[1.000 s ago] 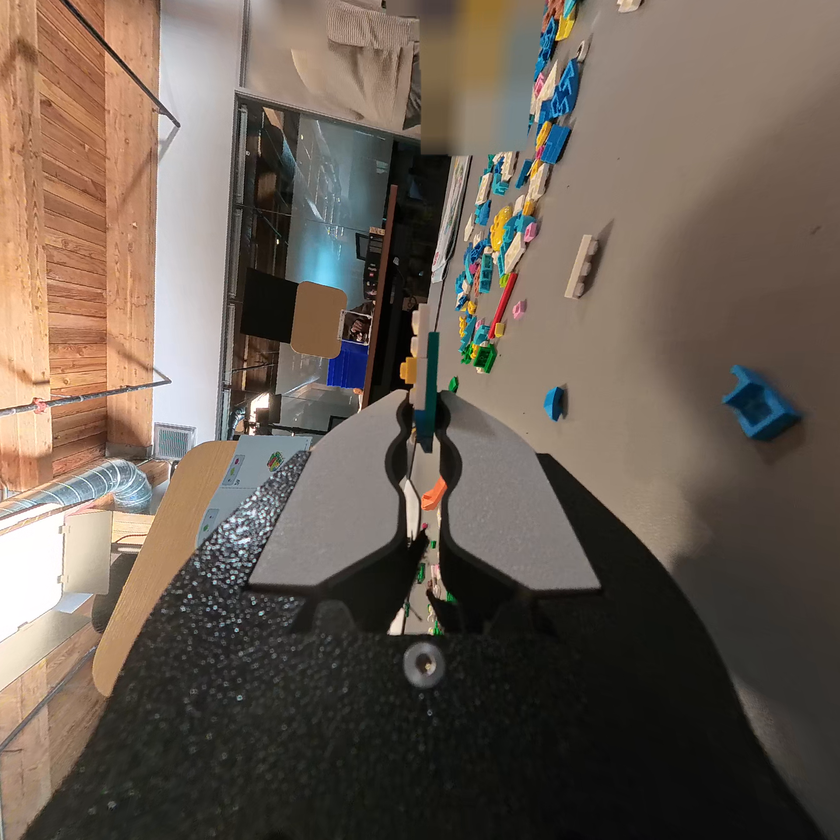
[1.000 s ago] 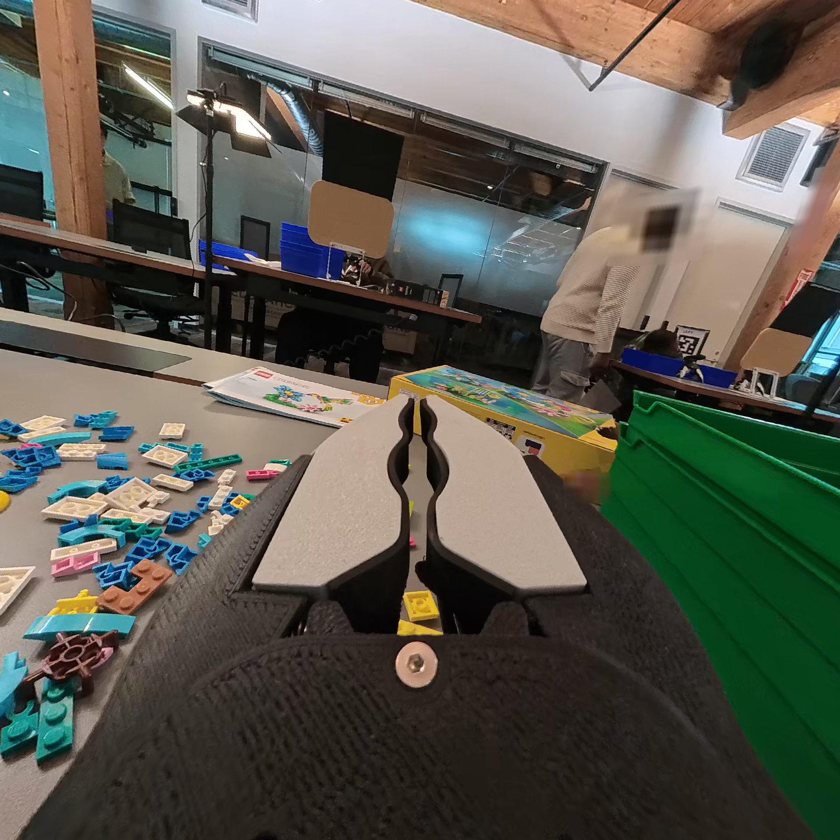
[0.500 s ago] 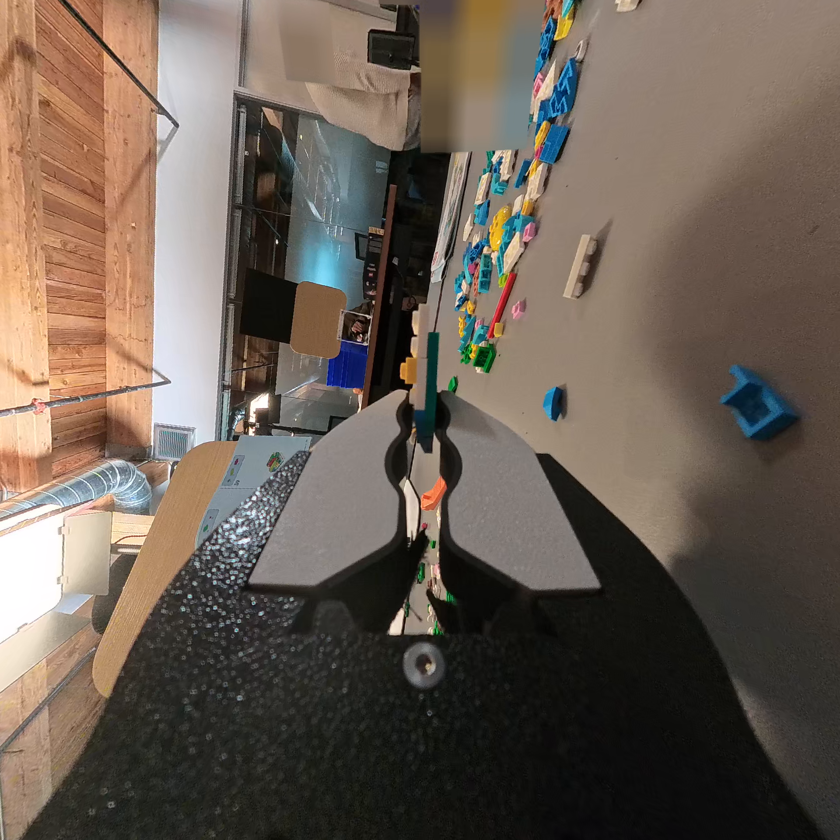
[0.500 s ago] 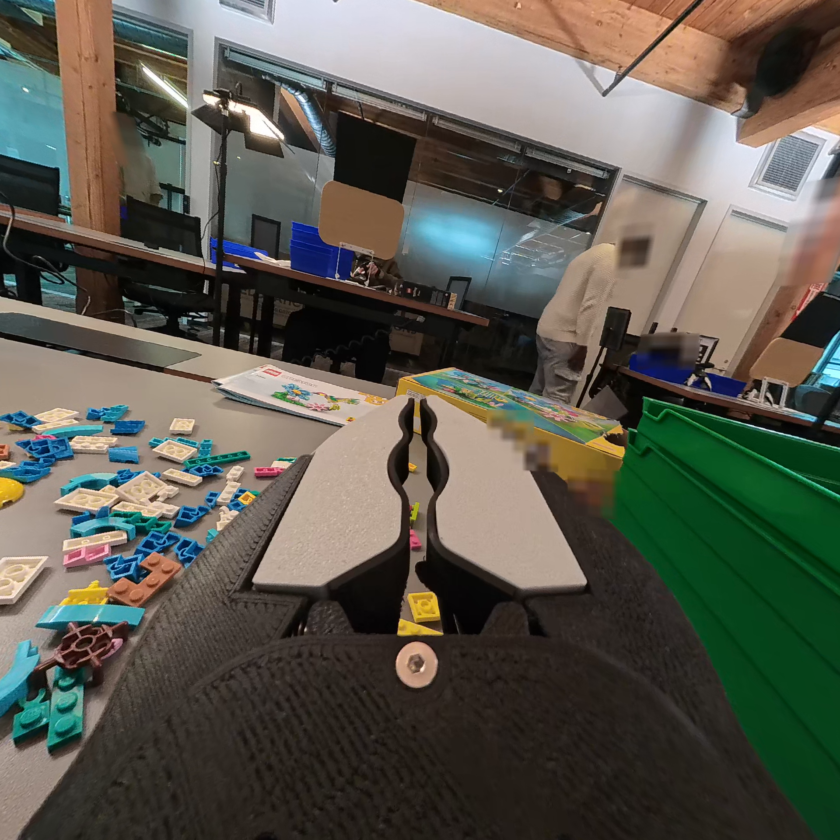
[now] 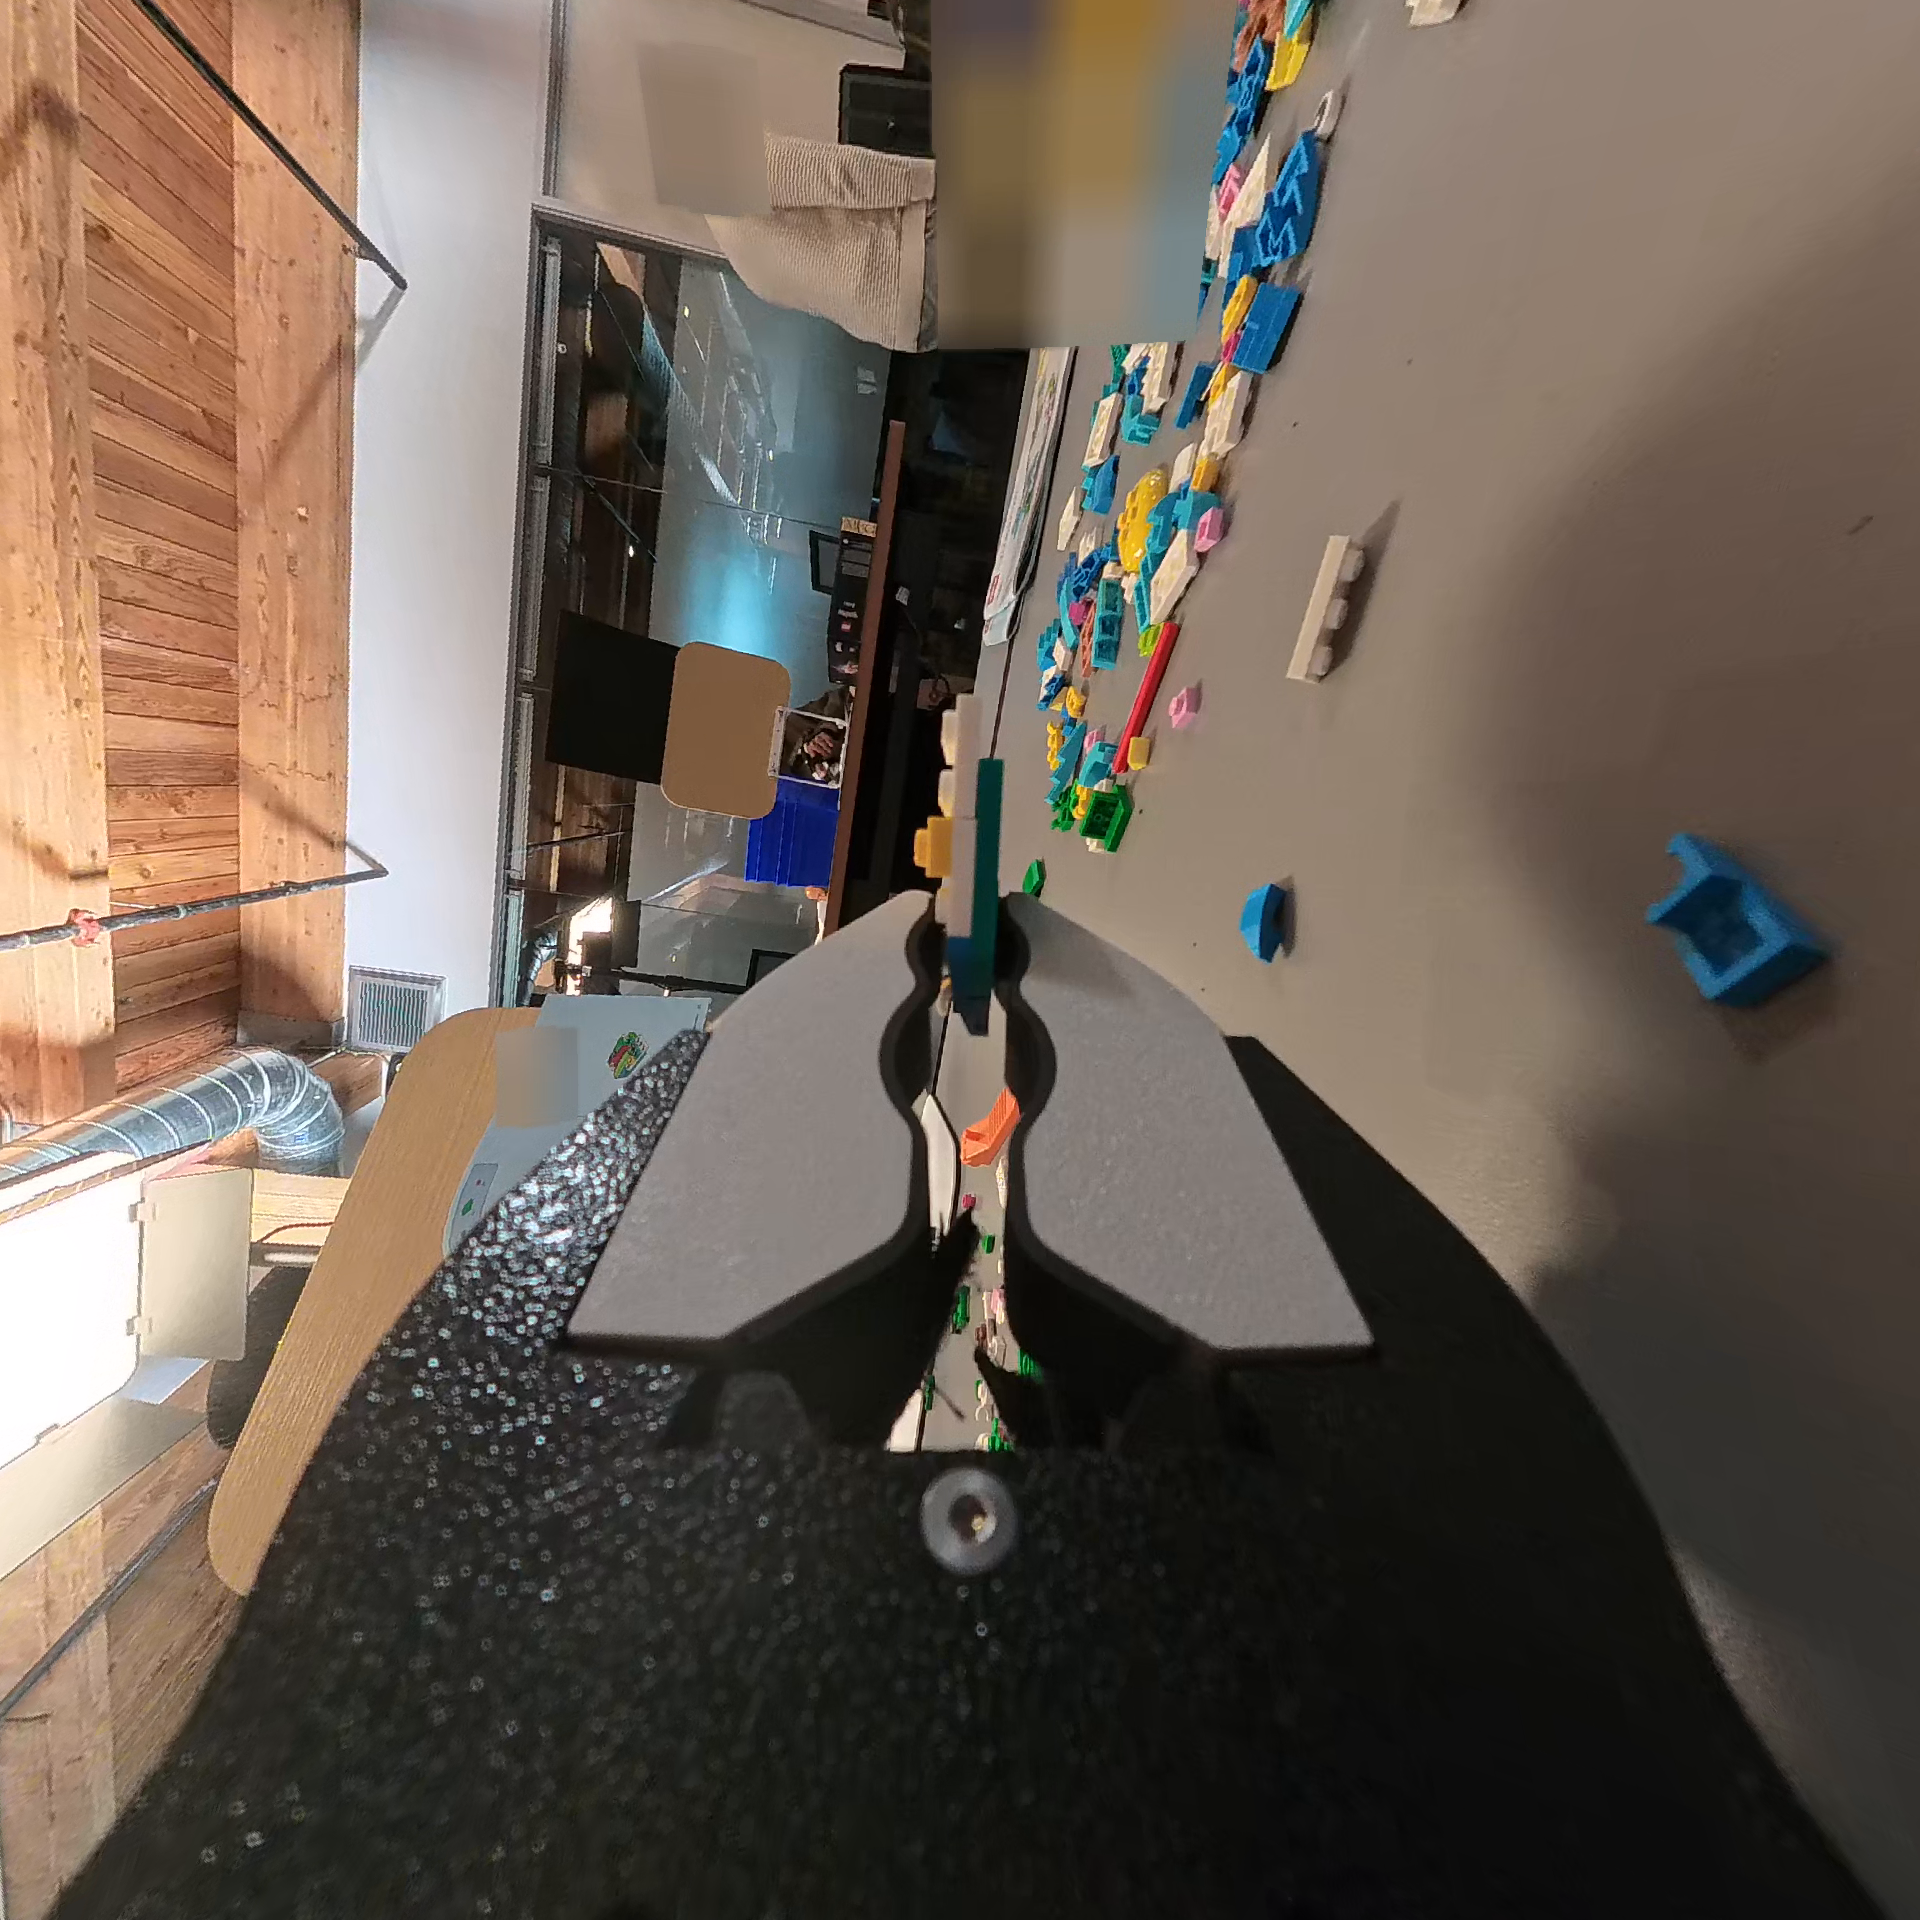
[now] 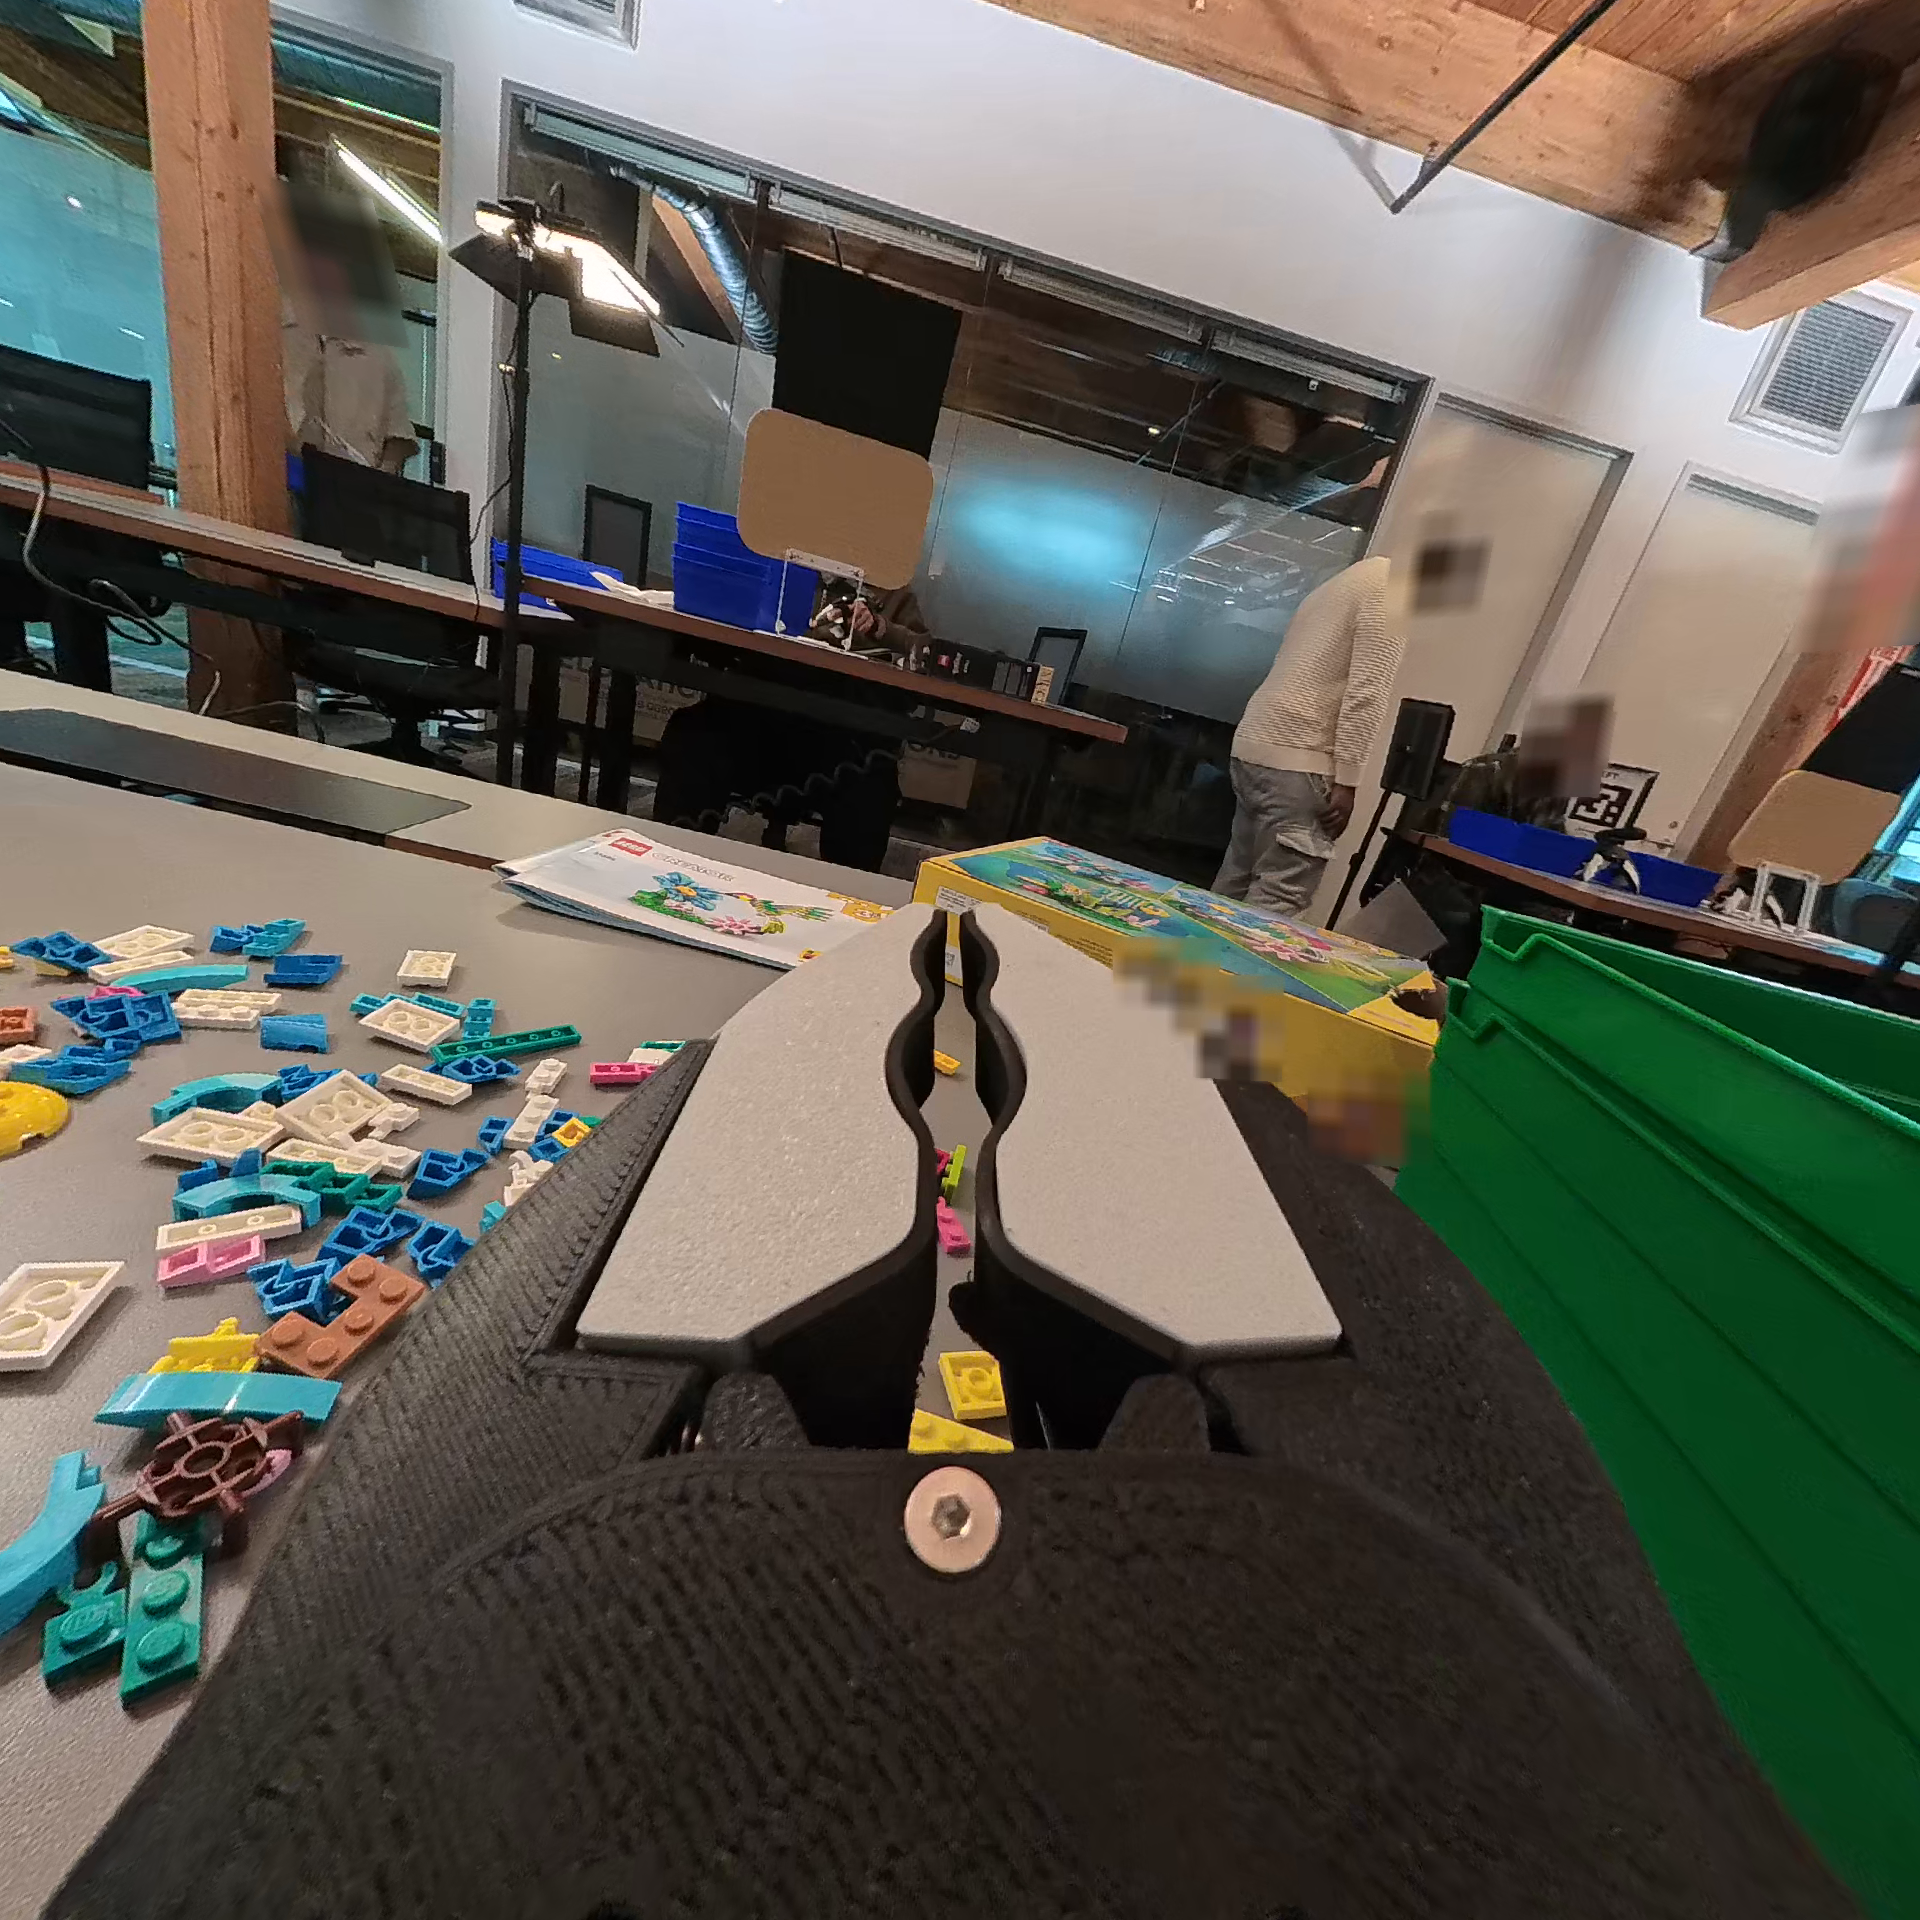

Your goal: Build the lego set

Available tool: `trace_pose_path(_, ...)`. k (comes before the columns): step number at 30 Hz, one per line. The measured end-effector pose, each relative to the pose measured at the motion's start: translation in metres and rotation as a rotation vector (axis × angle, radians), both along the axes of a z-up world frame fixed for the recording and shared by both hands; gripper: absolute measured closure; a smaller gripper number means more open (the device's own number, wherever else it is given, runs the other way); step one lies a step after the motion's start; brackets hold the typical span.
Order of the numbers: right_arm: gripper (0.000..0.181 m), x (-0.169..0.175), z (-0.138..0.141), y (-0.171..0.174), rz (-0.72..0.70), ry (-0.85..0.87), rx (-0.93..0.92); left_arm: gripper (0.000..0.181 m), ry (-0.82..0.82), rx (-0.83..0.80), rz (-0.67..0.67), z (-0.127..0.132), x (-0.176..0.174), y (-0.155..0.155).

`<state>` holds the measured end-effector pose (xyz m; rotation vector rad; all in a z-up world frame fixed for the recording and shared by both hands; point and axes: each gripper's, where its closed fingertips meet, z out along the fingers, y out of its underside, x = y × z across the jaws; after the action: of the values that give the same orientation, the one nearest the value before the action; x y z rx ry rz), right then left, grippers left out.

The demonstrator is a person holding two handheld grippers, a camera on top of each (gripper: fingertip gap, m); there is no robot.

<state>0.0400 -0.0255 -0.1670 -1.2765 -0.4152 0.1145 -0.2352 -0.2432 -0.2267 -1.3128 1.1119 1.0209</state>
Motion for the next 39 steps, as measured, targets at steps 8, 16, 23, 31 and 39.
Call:
trace_pose_path(8, 0.180, -0.001, 0.000, 0.000, 0.002, 0.000, -0.002, 0.173, -0.002, 0.001, 0.000, 0.000, 0.000, 0.000)
trace_pose_path(16, 0.180, -0.002, 0.000, 0.000, 0.006, -0.005, -0.001, 0.173, -0.002, 0.001, 0.000, 0.000, 0.000, 0.000)
trace_pose_path(23, 0.181, -0.016, 0.000, -0.011, 0.102, -0.022, 0.016, 0.173, -0.003, 0.006, -0.004, 0.001, 0.000, 0.000)
trace_pose_path(31, 0.181, -0.058, -0.021, -0.088, 0.566, -0.243, -0.050, 0.173, 0.011, 0.012, -0.017, 0.002, 0.005, -0.001)
trace_pose_path(39, 0.147, -0.050, -0.073, -0.175, 1.040, -0.459, -0.516, 0.173, 0.030, 0.006, -0.027, -0.001, 0.010, 0.001)
